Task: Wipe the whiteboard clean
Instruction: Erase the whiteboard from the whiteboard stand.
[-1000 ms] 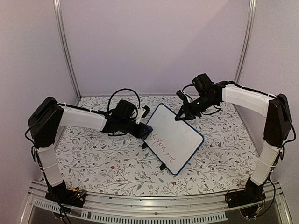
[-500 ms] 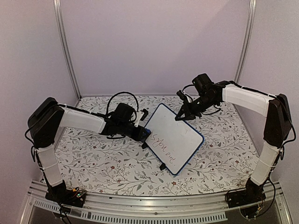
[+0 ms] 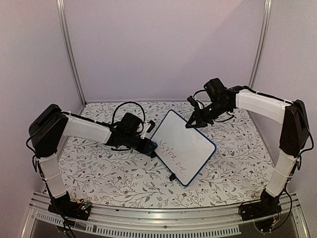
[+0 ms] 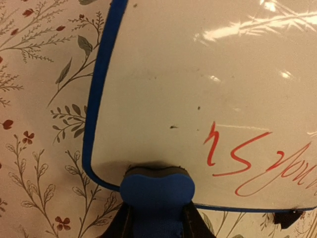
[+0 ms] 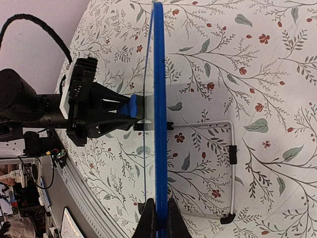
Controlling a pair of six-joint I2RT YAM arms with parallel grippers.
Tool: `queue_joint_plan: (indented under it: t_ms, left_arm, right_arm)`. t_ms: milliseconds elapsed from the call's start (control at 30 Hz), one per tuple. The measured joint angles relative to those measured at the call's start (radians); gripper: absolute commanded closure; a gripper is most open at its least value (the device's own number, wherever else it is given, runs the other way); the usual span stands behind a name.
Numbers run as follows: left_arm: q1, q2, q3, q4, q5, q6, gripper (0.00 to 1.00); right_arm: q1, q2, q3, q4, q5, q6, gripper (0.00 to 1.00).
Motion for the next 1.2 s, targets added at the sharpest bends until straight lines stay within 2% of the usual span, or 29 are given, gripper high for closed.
queue_joint_plan:
  t_ms: [400,567,733,933,1200]
  left_arm:
    - [-0.005,-0.015,0.003,-0.063,-0.034,0.002,1.00]
    - [-0.015,-0.069,0.005,-0.118,-0.066,0.008,1.00]
    - [-0.022,-0.114,0.077,-0.128,-0.072,0.030,1.00]
    - [-0.029,-0.084,0.171,-0.121,-0.069,0.054,1.00]
    - [-0.035,0.008,0.166,-0.116,-0.052,0.057,1.00]
  right_arm:
    - [0.000,0.000,0.000,0.002,0.000,-0.005,1.00]
    - [0.000,0.000,0.000,0.003,0.000,-0.008,1.00]
    - [0.000,0.000,0.000,0.003,-0.001,-0.008,1.00]
    - [0.000,0.000,0.000,0.003,0.000,-0.008,1.00]
    - [0.000,0.000,0.000,0.003,0.000,-0.008,1.00]
